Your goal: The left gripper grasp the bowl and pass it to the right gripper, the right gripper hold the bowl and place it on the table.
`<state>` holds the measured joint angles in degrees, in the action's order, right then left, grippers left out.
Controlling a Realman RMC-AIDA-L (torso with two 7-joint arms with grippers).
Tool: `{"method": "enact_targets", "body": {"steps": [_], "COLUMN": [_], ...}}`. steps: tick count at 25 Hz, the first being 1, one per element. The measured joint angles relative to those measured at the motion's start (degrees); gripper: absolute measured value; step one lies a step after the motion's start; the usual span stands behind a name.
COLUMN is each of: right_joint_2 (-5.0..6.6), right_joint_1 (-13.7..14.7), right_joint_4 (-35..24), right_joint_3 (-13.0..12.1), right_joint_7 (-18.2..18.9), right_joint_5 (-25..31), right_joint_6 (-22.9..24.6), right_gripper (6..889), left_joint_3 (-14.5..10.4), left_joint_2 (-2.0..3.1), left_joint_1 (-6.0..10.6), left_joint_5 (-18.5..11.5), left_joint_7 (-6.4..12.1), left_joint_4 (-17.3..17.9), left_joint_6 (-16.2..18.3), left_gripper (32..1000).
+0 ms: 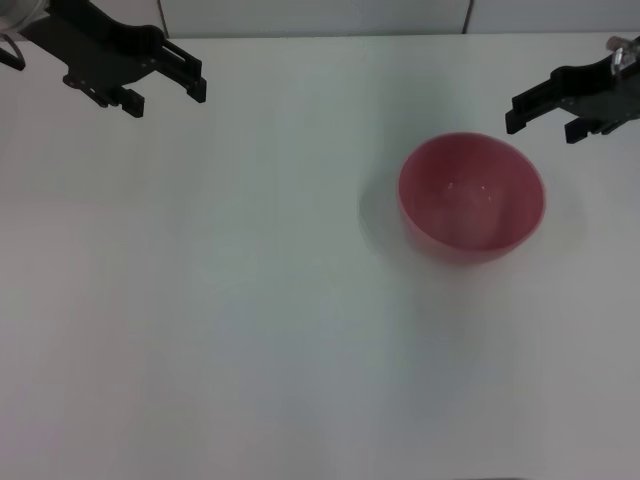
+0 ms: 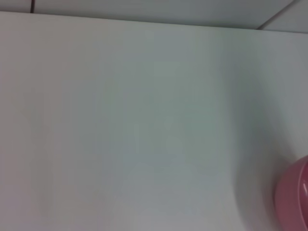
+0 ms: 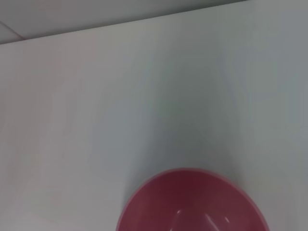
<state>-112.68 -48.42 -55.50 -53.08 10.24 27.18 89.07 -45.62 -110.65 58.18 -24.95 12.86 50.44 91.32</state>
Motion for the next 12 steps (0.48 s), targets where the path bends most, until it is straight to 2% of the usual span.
{"method": "enact_targets", "body": {"steps": [12], "right_joint_2": [0.19], "right_joint_1": [0.0], "right_joint_4": [-0.2], "right_joint_3": [0.2], "right_joint_7": [0.0], "right_joint_5": [0.2], "right_joint_6": [0.8], "right_gripper": [840], "left_joint_3": [0.0], "left_joint_2": [0.09], "left_joint_1": [0.0], "left_joint_5": [0.0], "left_joint_7": [-0.47], "left_joint_4": [0.0], "left_joint_6": [0.4], "left_gripper": [863]}}
